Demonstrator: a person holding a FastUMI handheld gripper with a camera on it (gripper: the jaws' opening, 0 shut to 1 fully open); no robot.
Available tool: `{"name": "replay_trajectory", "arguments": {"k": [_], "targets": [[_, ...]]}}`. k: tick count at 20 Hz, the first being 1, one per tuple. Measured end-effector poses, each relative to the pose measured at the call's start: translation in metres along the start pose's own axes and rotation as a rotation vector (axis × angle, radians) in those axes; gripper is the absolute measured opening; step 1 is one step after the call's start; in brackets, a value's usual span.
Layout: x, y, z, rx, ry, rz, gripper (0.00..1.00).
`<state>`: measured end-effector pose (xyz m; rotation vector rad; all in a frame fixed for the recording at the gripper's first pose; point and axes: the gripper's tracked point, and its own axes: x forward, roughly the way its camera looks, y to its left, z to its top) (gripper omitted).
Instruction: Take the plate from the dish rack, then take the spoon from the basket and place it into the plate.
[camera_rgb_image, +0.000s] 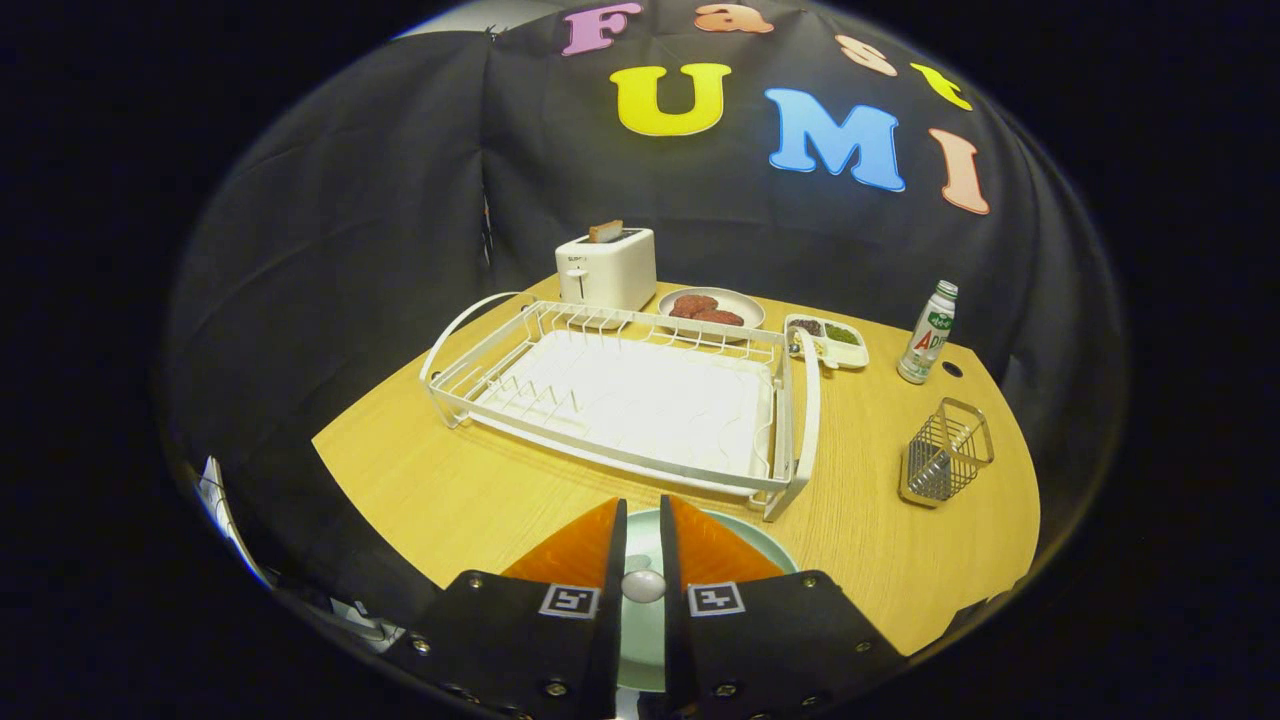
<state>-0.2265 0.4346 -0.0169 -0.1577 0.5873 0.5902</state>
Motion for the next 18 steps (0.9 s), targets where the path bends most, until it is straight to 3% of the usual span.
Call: {"name": "replay_trajectory", "arguments": {"k": [7,10,18], "targets": [[-0.001,-0.012,0.011,-0.008,-0.017,-0.024,0.18],[-0.008,-0.019,0.027,-0.009,-0.058,-0.05,0.29],[-0.01,-0.024,0.039,0.017,-0.078,-0.065,0.29]]}}
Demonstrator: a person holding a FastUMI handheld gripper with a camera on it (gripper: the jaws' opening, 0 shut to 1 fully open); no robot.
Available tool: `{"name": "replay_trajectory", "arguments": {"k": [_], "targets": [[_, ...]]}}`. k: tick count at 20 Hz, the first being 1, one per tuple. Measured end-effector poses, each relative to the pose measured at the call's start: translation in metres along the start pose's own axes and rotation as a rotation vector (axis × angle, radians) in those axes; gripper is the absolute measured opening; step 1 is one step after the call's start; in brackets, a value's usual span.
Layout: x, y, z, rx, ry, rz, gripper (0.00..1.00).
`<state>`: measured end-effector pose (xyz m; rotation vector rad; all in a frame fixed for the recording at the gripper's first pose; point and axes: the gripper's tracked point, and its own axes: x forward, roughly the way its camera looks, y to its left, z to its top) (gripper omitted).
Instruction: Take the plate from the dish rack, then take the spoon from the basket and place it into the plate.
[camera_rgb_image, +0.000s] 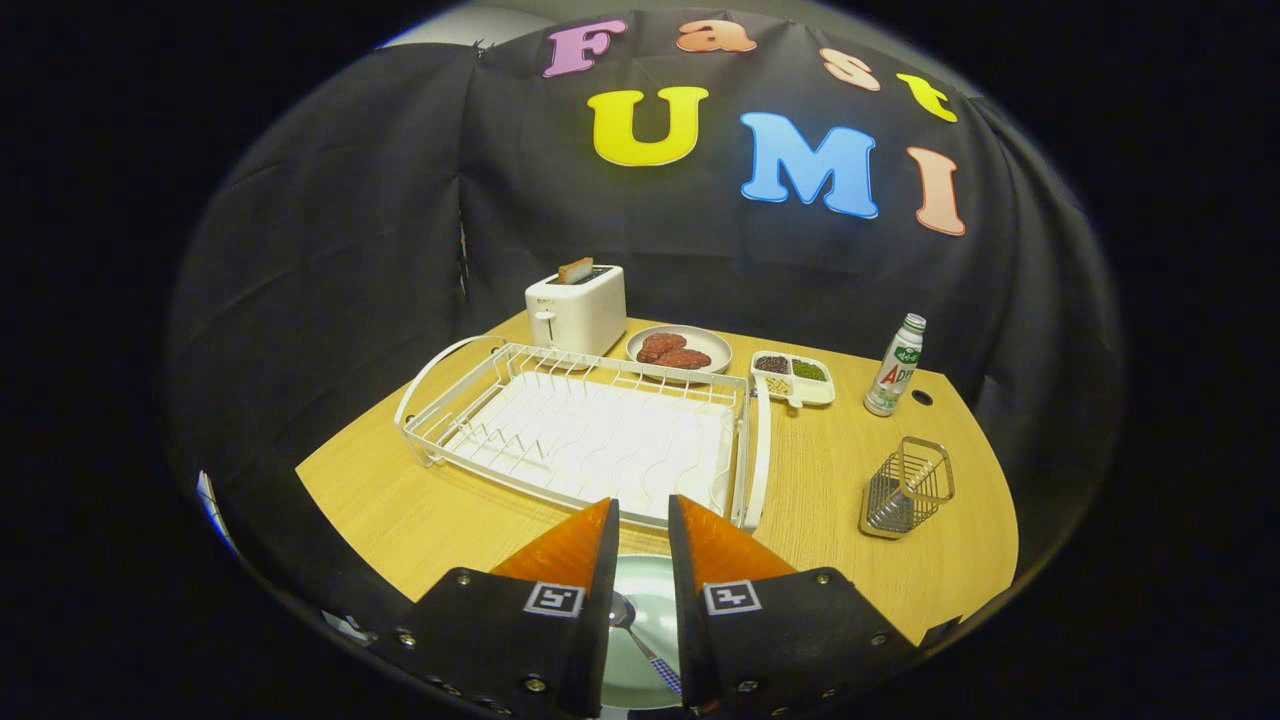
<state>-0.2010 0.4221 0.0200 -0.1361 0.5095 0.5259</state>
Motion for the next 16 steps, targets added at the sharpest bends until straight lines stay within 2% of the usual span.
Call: {"name": "replay_trajectory", "arguments": {"k": [3,6,7,11,16], "targets": [[0.001,0.0,-0.003,0.01,0.005,-0.007,0.31],[0.0,-0.002,-0.003,0.026,-0.006,-0.017,0.93],[0.0,-0.005,-0.001,0.031,-0.014,-0.024,1.0],[-0.011,-0.027,0.021,0.046,-0.084,-0.093,0.97],[-0.045,-0.075,0.096,0.052,-0.28,-0.213,0.97]]}}
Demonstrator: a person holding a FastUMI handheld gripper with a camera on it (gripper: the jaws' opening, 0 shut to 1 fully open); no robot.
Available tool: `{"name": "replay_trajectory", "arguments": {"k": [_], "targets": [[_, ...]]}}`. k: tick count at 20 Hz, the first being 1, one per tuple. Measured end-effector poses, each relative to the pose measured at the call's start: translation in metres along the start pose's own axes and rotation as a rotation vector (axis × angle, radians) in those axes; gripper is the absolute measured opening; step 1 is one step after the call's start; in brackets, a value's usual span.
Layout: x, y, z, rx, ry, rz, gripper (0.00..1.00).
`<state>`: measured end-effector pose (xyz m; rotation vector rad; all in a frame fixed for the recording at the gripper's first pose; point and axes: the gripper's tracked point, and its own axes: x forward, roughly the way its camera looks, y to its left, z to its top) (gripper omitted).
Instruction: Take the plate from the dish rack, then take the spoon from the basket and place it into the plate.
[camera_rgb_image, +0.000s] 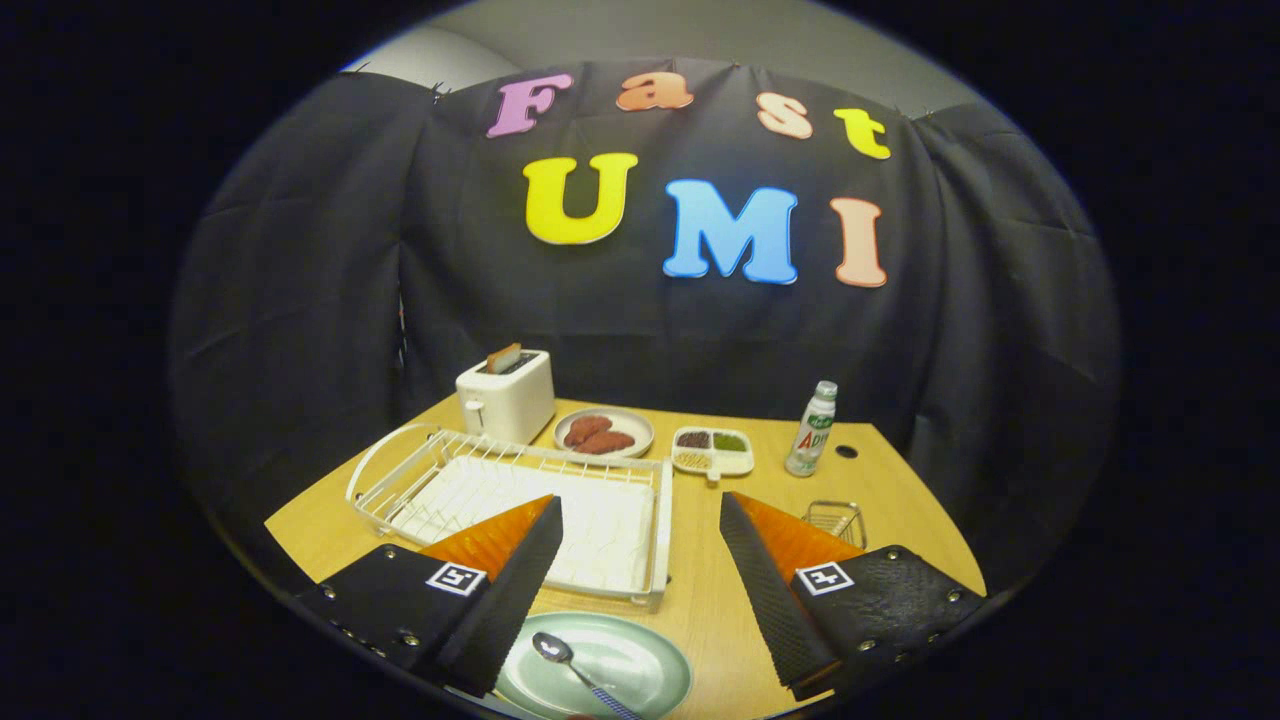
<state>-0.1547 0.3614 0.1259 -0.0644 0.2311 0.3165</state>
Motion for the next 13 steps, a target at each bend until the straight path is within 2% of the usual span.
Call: {"name": "replay_trajectory", "arguments": {"k": [6,9,13], "targets": [[-0.008,-0.061,0.101,0.03,-0.277,-0.09,0.97],[-0.005,-0.087,0.115,0.04,-0.355,-0.098,0.97],[0.001,-0.131,0.101,0.04,-0.379,-0.135,0.97]]}}
